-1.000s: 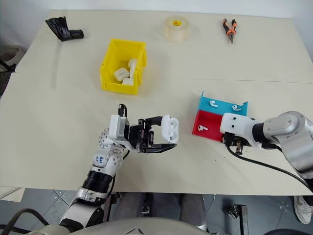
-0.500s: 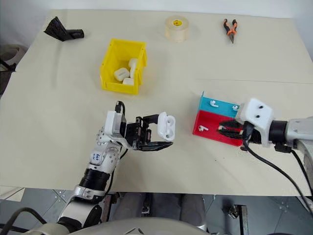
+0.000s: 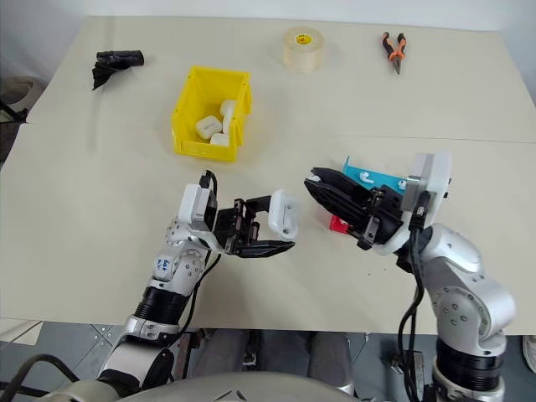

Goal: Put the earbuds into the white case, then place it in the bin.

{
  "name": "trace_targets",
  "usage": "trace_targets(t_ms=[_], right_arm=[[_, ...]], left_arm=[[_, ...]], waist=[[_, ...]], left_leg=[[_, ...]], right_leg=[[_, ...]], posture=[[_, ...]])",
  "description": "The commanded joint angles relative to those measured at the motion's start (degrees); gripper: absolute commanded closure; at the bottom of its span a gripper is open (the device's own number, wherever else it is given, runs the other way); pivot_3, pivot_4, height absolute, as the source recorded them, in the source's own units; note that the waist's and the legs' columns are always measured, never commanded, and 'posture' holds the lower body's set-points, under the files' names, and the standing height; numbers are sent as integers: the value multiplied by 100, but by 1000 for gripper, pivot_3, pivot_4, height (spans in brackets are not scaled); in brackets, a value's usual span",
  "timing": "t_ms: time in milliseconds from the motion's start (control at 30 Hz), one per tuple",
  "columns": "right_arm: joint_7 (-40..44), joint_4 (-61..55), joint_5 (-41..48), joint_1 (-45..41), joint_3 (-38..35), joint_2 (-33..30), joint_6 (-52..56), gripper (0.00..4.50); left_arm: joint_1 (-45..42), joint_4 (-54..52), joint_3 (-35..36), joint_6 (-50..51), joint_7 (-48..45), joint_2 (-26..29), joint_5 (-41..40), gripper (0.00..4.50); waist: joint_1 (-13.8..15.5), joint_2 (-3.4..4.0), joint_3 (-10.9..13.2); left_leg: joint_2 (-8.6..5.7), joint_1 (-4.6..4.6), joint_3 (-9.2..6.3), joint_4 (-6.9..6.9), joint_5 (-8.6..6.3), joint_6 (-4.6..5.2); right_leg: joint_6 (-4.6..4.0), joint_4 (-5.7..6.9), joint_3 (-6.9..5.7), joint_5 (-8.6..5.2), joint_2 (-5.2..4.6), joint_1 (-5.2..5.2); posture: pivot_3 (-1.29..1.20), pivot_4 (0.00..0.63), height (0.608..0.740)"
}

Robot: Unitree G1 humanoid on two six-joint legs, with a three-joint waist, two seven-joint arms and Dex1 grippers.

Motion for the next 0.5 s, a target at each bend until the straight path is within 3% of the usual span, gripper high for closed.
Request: trace_targets(t_ms=[33,500], right_arm=[[-230,-365,214,-50,148,111,-177,3808],[-279,-236,-46,306,684,163,-682,3808]], left_arm=[[-100,-287,66,77,30,11,-145,1750],[-213,-281,132,144,202,-64,-143,1750]], waist=[[2,1,0],[-1,1,-1]], left_leg=[[0,0,0,0,0,0],[0,4,6,-3,0,0]], right_leg=[[0,0,0,0,0,0],[0,0,4,0,1,-1]], posture=[[0,150,740],[0,150,740]])
